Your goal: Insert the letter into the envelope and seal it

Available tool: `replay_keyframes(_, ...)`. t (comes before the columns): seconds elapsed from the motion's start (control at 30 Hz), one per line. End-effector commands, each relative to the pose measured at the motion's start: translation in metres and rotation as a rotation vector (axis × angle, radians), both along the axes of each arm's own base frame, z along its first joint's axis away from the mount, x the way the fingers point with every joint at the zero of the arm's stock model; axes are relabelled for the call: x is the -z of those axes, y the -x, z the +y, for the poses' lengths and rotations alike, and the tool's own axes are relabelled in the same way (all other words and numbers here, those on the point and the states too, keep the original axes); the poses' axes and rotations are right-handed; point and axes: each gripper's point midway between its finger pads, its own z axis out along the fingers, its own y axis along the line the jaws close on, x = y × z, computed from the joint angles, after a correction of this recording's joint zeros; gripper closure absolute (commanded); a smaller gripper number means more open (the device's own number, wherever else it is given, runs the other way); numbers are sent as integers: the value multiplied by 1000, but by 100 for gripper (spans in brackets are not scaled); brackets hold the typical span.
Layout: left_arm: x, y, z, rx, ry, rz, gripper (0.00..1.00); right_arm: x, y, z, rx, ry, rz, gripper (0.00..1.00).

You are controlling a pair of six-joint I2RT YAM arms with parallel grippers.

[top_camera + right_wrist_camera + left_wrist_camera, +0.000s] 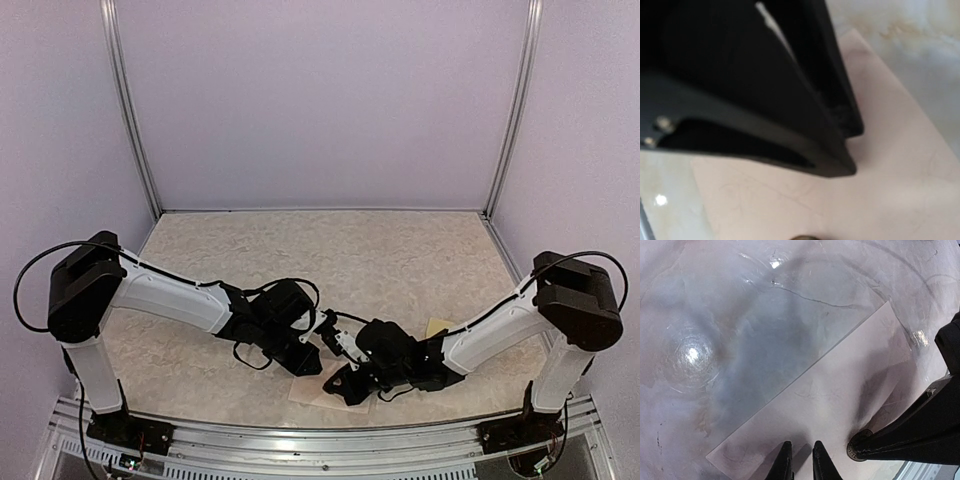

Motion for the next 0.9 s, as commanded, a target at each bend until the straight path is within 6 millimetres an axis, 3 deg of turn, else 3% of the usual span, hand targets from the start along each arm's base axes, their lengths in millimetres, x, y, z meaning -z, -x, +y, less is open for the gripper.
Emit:
replay_keyframes(0.0, 13, 0, 4, -4, -38, 21, 86, 14, 19, -1, -66, 46, 32, 100)
replay_keyframes(0.5, 9, -5, 6, -30, -37, 1, 86, 9, 23, 5, -57, 23, 32, 100)
replay_keyframes(0.67, -34, -17, 11, -129, 59, -82, 75, -21, 21, 0, -13, -71, 17, 100)
replay_keyframes(0.8, -84, -17, 15, -204, 196, -114, 73, -52, 20, -3, -5, -136, -5, 100)
replay_keyframes(0.87, -96, -14, 20, -230, 232, -122, 74, -60, 17, -8, 18, -141, -22, 100)
